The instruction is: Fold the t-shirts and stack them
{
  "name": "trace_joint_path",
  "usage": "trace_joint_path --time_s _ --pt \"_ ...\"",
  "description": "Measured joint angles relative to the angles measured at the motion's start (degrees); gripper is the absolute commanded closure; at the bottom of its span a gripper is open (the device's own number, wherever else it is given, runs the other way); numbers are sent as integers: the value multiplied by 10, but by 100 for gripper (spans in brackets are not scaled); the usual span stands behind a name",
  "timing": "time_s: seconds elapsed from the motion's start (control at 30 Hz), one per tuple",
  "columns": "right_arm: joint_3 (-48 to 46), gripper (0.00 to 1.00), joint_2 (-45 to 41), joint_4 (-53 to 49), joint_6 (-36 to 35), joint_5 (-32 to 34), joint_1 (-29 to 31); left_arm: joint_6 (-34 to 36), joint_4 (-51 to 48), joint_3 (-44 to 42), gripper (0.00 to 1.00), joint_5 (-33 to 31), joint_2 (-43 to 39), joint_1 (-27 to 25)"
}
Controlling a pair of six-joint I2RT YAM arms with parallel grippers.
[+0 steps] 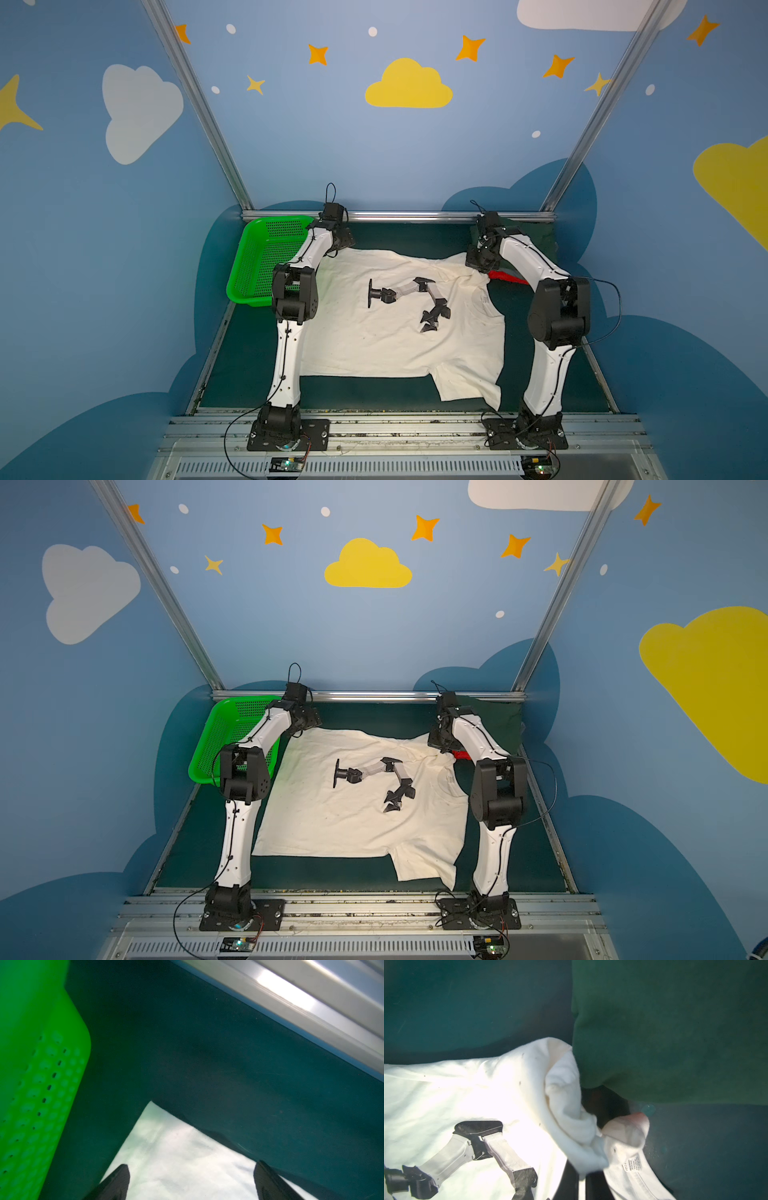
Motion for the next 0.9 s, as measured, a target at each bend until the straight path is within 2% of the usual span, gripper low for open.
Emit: trace_joint_path --time_s 0.23,0.47,0.67,0.73,0.83,0.87,0.9 --pt "-20 100 0 4 6 -8 0 13 -21 39 4 -16 39 0" --pt "-21 100 0 6 9 -14 0 23 -31 52 11 -12 58 0" --pt "-21 100 0 8 11 -29 0 34 -37 54 36 5 58 6" --pt "-21 100 0 9 13 -34 -1 40 -39 56 52 13 59 8" --pt "-20 100 0 9 14 -42 -3 45 -43 65 68 26 65 8" --pt "-20 100 0 8 15 -44 -3 45 -43 68 76 31 66 9" --pt "-20 100 0 9 15 -47 -3 46 -45 72 90 37 68 9"
